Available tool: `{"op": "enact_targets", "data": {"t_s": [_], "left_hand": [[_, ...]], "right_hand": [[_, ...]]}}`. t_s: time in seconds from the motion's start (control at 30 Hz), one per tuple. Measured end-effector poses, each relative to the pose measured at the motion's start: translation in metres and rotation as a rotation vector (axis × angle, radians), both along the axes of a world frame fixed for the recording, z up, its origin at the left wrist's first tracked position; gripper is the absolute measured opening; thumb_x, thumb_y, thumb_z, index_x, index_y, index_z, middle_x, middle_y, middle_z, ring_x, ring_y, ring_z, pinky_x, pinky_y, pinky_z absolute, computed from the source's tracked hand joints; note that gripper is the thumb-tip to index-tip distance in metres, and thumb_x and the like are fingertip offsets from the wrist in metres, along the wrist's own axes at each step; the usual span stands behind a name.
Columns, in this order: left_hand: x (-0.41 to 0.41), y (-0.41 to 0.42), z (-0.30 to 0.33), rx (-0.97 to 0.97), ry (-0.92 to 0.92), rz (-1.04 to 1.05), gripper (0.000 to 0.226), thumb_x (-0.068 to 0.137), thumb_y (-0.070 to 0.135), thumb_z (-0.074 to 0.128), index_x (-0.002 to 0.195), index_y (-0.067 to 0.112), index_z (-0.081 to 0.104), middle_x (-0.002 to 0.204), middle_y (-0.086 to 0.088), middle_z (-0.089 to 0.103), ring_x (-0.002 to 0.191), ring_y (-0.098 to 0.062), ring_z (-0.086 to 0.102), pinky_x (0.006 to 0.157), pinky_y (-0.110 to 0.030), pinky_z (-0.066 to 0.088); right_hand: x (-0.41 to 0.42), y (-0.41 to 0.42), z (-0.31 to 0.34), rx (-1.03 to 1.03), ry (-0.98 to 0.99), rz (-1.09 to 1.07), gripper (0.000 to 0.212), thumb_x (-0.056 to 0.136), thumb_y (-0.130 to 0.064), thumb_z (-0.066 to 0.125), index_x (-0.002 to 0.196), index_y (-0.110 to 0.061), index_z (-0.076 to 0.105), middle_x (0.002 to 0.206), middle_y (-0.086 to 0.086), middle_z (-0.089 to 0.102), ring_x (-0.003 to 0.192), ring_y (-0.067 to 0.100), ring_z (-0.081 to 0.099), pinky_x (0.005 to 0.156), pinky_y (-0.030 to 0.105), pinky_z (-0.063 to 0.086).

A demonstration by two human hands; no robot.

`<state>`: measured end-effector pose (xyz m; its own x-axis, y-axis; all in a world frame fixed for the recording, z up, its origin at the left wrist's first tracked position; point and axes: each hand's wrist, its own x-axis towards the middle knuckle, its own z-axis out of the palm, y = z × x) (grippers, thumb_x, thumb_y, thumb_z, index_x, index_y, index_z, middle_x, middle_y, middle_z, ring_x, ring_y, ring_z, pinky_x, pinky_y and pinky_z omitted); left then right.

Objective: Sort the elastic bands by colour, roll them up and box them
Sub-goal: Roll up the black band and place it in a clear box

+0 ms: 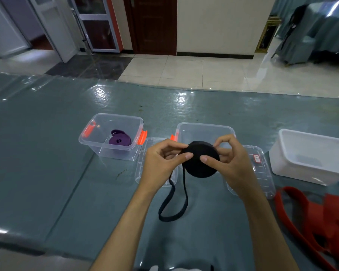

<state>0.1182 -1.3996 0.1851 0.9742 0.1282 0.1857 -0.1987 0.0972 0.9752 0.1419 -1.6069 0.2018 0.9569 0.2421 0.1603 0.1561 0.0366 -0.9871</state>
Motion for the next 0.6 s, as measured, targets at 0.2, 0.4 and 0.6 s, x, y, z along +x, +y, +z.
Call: {"op": "enact_targets", "data": {"t_s": [0.2, 0.4, 0.6], "left_hand": [[-0.001, 0.008, -0.002, -0.018, 0.011, -0.083, 0.030, 0.082, 0.006, 0.086, 0.108, 0.020, 0.083, 0.106, -0.004, 0.080, 0.103, -0.019, 0.077, 0.090, -0.024, 0.058], [-0.002, -0.004, -0.010, -0.062, 0.036, 0.010, 0.023, 0.078, 0.010, 0.091, 0.092, 0.025, 0.082, 0.099, -0.006, 0.081, 0.097, -0.021, 0.078, 0.087, -0.023, 0.059], [-0.002, 0.008, -0.009, -0.013, 0.032, -0.113, 0.036, 0.081, 0.013, 0.088, 0.112, 0.031, 0.081, 0.111, -0.001, 0.081, 0.104, -0.018, 0.077, 0.088, -0.021, 0.059]], "right_hand": [[-0.003, 0.003, -0.006, -0.048, -0.073, 0.015, 0.046, 0.086, 0.002, 0.083, 0.118, -0.028, 0.069, 0.105, 0.007, 0.079, 0.094, 0.027, 0.079, 0.076, 0.038, 0.066], [0.001, -0.008, -0.003, -0.091, -0.065, 0.015, 0.042, 0.080, -0.003, 0.089, 0.102, -0.028, 0.063, 0.093, 0.005, 0.077, 0.085, 0.029, 0.079, 0.067, 0.040, 0.066], [0.001, -0.008, -0.007, -0.111, -0.119, 0.010, 0.050, 0.085, -0.005, 0.086, 0.124, -0.032, 0.070, 0.104, -0.001, 0.076, 0.100, 0.025, 0.076, 0.076, 0.039, 0.067]]}}
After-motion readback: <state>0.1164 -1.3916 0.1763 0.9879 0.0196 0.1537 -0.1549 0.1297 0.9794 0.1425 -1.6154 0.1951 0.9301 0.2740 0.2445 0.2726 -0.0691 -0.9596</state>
